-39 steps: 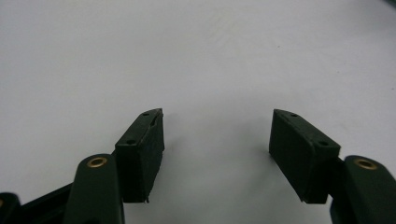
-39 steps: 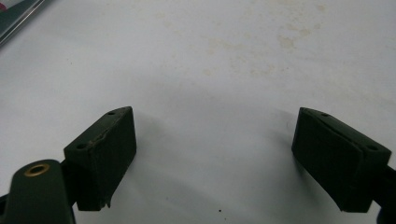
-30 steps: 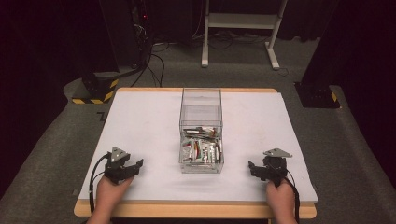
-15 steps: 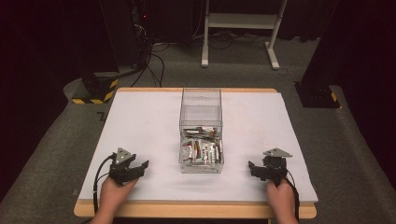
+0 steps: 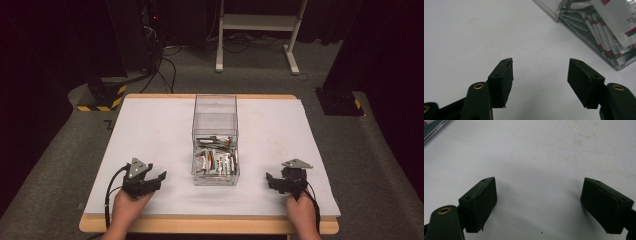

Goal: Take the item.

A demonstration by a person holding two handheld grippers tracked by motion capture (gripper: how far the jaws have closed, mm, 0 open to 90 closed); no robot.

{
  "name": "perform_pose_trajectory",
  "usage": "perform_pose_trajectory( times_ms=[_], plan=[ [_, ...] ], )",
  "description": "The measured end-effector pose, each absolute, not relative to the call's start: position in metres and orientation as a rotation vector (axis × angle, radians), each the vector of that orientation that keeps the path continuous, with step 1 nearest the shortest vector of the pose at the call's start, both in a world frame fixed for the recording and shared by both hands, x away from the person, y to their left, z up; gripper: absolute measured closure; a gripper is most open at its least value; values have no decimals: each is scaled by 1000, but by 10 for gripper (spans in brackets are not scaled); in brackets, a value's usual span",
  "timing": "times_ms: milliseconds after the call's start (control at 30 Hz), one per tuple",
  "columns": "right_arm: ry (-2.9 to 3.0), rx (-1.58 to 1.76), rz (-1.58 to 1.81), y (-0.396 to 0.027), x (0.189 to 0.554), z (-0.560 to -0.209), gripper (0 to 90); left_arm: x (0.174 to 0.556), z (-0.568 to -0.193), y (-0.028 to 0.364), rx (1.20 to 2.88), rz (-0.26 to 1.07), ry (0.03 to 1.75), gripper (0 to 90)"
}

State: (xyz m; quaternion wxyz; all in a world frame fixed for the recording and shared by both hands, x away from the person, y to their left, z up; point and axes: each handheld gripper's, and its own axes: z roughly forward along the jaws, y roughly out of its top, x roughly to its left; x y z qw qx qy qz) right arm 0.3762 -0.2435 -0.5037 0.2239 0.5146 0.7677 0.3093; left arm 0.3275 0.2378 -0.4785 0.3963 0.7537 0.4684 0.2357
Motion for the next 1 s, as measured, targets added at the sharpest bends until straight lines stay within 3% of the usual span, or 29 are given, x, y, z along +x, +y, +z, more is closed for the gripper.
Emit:
perform_pose_trajectory(
  times_ms=[1000],
  plan=[
    [2116,1419,860,-244,376,-504,136,322,-446,198,1870,558,1057,403]
  ],
)
